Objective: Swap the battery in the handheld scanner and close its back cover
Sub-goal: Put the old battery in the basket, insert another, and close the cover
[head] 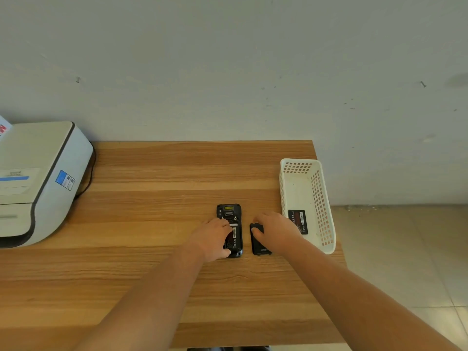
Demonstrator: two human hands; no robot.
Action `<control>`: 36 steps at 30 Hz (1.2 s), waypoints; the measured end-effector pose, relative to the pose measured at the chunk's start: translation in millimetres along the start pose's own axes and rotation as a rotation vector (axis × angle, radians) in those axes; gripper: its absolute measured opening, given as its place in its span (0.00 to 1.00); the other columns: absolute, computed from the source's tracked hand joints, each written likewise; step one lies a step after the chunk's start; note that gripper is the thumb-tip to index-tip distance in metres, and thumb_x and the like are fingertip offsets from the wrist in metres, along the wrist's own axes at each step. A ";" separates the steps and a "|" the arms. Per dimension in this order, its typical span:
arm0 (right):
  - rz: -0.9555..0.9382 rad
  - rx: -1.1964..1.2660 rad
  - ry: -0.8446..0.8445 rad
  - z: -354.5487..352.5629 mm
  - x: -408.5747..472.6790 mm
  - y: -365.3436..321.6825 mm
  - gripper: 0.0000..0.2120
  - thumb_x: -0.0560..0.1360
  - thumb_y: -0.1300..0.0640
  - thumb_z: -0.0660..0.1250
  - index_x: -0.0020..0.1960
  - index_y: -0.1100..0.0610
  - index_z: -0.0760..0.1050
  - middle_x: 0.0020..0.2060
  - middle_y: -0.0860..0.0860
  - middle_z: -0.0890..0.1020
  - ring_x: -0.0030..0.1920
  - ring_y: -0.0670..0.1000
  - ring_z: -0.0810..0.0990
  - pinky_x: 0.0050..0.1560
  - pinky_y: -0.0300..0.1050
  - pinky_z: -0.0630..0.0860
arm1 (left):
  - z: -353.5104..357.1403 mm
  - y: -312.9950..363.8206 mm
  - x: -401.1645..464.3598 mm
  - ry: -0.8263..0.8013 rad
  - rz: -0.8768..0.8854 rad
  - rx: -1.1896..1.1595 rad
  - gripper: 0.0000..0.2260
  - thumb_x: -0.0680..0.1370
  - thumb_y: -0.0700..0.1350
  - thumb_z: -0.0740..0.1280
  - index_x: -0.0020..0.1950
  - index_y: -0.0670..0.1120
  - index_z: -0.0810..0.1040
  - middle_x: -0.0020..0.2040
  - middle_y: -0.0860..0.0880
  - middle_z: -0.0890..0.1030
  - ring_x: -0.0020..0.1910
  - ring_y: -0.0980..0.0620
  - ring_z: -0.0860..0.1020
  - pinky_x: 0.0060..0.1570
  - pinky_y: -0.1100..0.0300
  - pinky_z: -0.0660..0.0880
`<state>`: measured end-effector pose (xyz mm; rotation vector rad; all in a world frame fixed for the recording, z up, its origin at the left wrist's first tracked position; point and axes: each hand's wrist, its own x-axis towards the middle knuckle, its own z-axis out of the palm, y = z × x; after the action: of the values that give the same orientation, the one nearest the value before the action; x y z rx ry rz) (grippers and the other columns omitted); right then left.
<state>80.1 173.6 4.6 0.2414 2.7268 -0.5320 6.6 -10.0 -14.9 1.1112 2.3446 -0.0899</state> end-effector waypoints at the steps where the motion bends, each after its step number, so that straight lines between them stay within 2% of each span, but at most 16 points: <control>1: -0.004 -0.003 -0.001 1.1 0.2 0.0 0.17 0.80 0.47 0.59 0.65 0.51 0.73 0.58 0.50 0.78 0.56 0.52 0.77 0.52 0.48 0.77 | 0.8 -0.1 0.3 -0.002 0.000 0.003 0.30 0.76 0.56 0.65 0.74 0.45 0.65 0.73 0.48 0.66 0.72 0.47 0.63 0.72 0.52 0.58; 17: -0.003 -0.001 -0.021 8.6 0.9 -0.2 0.17 0.79 0.47 0.60 0.65 0.51 0.73 0.58 0.49 0.78 0.55 0.51 0.78 0.52 0.47 0.77 | 6.1 -5.7 4.8 0.053 -0.002 0.002 0.28 0.75 0.55 0.67 0.73 0.46 0.68 0.70 0.49 0.67 0.68 0.48 0.65 0.68 0.52 0.64; 24: 0.008 0.004 -0.038 16.2 -0.5 -0.4 0.16 0.79 0.47 0.60 0.64 0.52 0.74 0.57 0.49 0.78 0.54 0.52 0.78 0.51 0.49 0.79 | 4.5 -8.2 9.0 0.086 -0.016 0.005 0.29 0.75 0.58 0.68 0.72 0.47 0.68 0.66 0.50 0.68 0.65 0.49 0.67 0.66 0.52 0.67; 28: -0.004 0.000 -0.055 20.7 2.1 -3.0 0.16 0.80 0.47 0.59 0.64 0.52 0.74 0.56 0.50 0.78 0.54 0.52 0.77 0.48 0.47 0.77 | 8.2 -10.3 8.9 0.103 -0.016 0.015 0.30 0.74 0.61 0.68 0.72 0.48 0.68 0.67 0.50 0.68 0.66 0.49 0.67 0.65 0.52 0.66; 32: -0.015 -0.015 -0.066 25.8 8.9 -6.4 0.16 0.80 0.48 0.59 0.65 0.52 0.73 0.58 0.50 0.78 0.57 0.53 0.76 0.53 0.49 0.77 | 11.1 -15.1 4.3 0.140 -0.046 -0.051 0.30 0.74 0.60 0.68 0.72 0.49 0.68 0.68 0.50 0.67 0.68 0.49 0.66 0.67 0.52 0.65; 36: -0.075 -0.080 -0.056 29.6 17.6 -12.8 0.23 0.77 0.45 0.64 0.70 0.51 0.68 0.67 0.51 0.70 0.67 0.55 0.68 0.63 0.53 0.72 | 10.3 -24.9 -3.0 0.149 -0.146 -0.079 0.29 0.75 0.60 0.67 0.73 0.51 0.65 0.68 0.50 0.68 0.68 0.48 0.66 0.68 0.49 0.65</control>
<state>69.9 152.1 -23.3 0.1022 2.7043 -0.4413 -5.6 -31.4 -26.3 0.9362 2.5371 0.0341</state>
